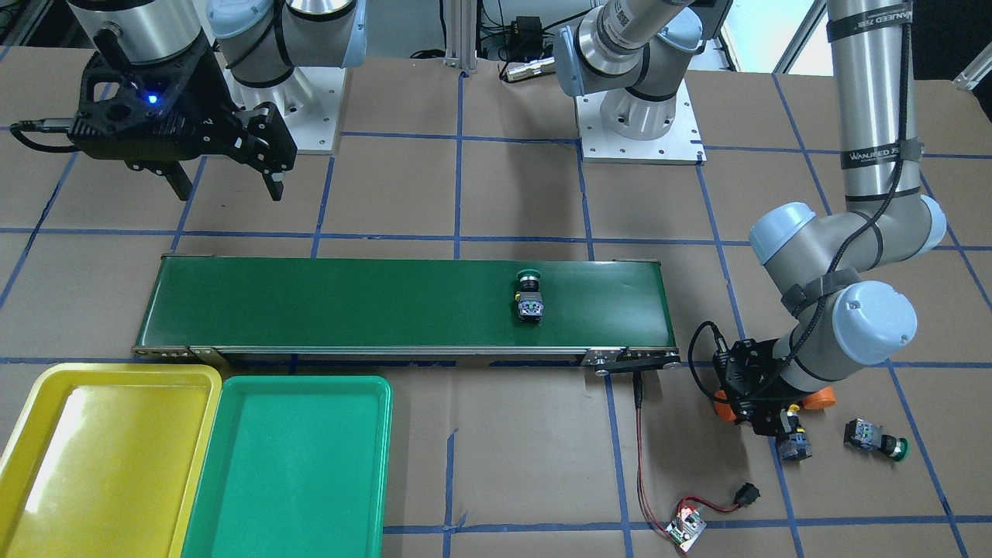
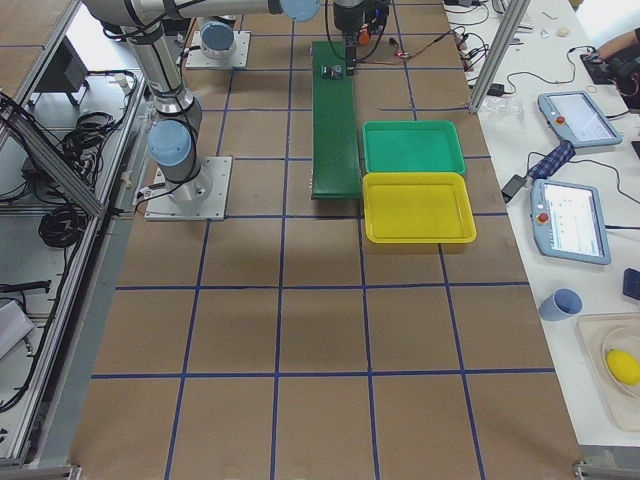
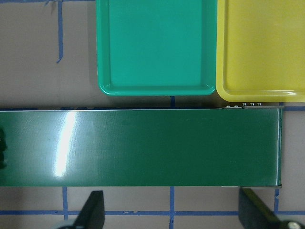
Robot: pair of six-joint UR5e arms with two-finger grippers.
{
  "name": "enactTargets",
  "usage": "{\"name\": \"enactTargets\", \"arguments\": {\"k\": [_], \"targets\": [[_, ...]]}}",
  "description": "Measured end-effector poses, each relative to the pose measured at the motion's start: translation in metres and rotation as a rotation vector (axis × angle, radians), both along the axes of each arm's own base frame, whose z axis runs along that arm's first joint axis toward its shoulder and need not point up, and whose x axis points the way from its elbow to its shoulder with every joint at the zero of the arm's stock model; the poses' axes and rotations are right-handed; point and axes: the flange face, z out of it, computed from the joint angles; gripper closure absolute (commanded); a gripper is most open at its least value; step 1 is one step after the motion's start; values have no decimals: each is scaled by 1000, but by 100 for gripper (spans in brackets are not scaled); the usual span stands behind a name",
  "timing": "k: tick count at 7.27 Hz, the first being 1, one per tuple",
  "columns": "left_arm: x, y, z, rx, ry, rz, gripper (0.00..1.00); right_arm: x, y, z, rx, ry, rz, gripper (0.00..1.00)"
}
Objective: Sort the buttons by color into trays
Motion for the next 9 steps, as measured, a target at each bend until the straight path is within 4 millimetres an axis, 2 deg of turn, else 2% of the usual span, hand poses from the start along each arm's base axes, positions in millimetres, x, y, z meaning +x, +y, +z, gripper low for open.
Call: {"name": "enactTargets", "arguments": {"k": [3, 5, 6, 7, 9], "targets": [[-7, 8, 41, 13, 8, 311, 100, 0, 0, 0, 0, 0, 0, 0], [-22, 20, 70, 30, 18, 529, 100, 0, 0, 0, 0, 0, 0, 0], [-39, 29, 82, 39, 18, 556, 100, 0, 0, 0, 0, 0, 0, 0], [-67, 39, 92, 50, 17, 503, 100, 0, 0, 0, 0, 0, 0, 0], [-136, 72, 103, 62, 12, 305, 100, 0, 0, 0, 0, 0, 0, 0]]}}
